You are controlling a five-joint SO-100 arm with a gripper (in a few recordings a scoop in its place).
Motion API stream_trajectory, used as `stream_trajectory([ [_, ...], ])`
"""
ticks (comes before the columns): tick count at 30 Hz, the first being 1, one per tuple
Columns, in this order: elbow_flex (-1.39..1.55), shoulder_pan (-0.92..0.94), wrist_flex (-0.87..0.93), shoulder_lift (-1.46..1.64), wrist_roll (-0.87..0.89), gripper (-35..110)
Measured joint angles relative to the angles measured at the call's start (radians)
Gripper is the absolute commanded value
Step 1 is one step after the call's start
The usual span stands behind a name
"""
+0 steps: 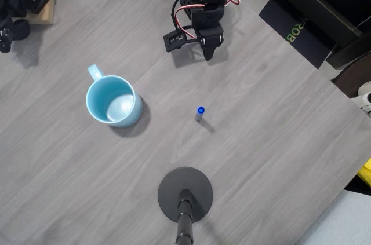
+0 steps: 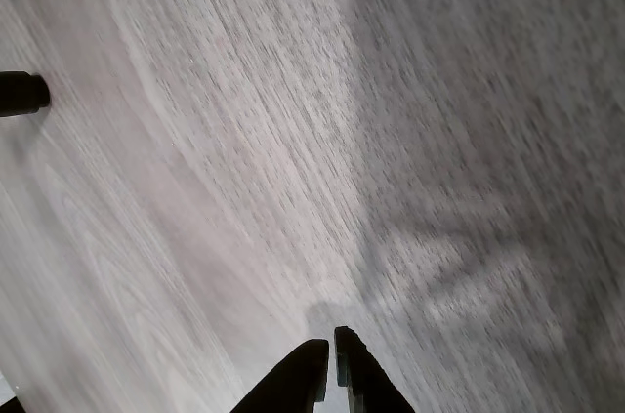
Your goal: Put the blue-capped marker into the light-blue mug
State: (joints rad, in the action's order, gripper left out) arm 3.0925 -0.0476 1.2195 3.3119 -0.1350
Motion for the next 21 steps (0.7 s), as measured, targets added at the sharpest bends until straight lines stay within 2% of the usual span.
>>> stream_trajectory([
  [21,0.000,-0.020,0.000,0.000,0.000,0],
])
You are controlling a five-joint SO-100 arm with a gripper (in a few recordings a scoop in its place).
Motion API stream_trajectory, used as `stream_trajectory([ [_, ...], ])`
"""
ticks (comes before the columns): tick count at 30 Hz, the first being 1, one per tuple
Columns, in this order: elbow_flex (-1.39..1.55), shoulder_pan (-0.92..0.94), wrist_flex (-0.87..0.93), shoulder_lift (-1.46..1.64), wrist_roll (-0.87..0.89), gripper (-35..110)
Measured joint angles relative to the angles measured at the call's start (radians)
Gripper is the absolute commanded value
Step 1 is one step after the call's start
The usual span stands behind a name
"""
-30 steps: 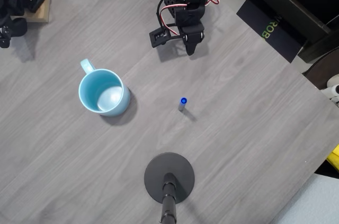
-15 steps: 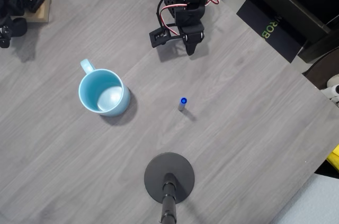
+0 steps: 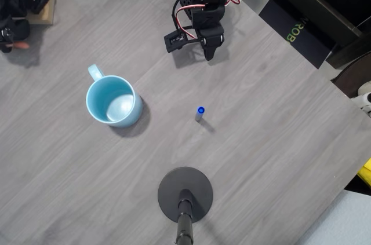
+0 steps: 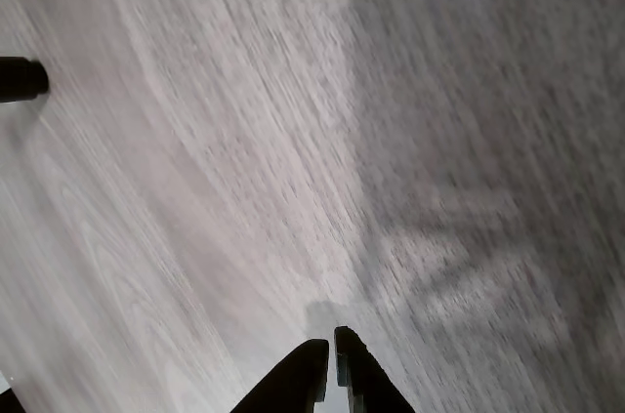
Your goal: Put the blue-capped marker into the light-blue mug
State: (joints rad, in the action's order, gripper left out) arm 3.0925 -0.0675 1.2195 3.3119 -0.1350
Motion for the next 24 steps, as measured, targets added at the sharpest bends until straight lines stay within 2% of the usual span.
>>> stream_trajectory([
  [3,0.000,-0.002,0.000,0.000,0.000,1],
  [7,0.000,0.133,-0.020,0.000,-0.083,0],
  [11,-0.003,0.249,-0.112,0.000,-0.417,0],
  [15,-0.005,0.336,-0.259,0.000,-0.916,0],
  [17,-0.009,0.367,-0.341,0.000,-1.092,1],
  [19,-0.048,0.371,-0.451,0.000,-1.206,3],
  [24,-0.101,0.377,-0.733,0.000,-1.331,9],
])
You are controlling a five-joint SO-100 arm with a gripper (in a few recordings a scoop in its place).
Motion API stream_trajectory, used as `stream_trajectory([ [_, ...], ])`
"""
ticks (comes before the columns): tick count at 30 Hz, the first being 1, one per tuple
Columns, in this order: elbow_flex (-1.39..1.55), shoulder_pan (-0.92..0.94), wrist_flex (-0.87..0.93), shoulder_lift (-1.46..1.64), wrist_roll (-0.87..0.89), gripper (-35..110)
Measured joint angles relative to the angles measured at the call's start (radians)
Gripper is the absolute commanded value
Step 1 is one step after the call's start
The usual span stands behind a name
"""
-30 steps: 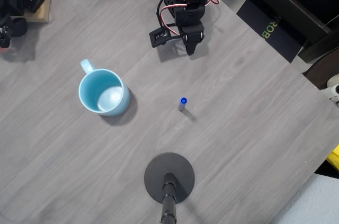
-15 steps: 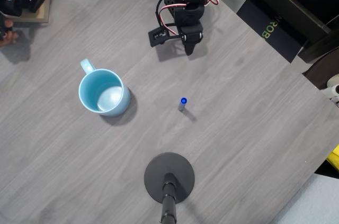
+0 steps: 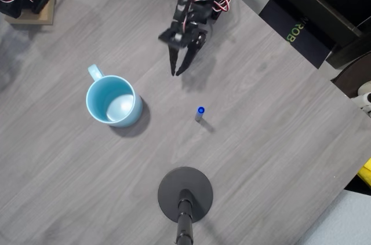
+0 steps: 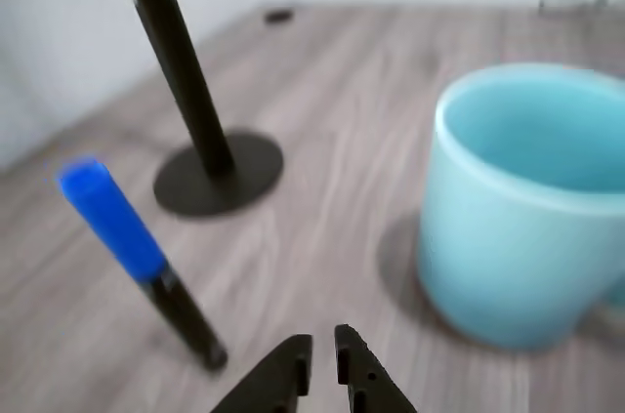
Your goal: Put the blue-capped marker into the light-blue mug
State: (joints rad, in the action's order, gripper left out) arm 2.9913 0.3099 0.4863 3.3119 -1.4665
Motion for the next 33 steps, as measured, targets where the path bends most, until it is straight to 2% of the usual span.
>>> stream_trajectory([
  [7,-0.018,-0.069,-0.267,-0.009,-0.117,19],
  [11,-0.106,-0.084,-0.362,-0.121,-0.117,23],
  [16,-0.407,-0.060,-0.383,-0.517,-0.063,25],
  [19,-0.446,-0.067,-0.408,-0.658,-0.064,25],
  [25,-0.446,-0.097,-0.431,-0.808,-0.041,24],
  [33,-0.348,-0.175,-0.468,-0.790,-0.043,25],
])
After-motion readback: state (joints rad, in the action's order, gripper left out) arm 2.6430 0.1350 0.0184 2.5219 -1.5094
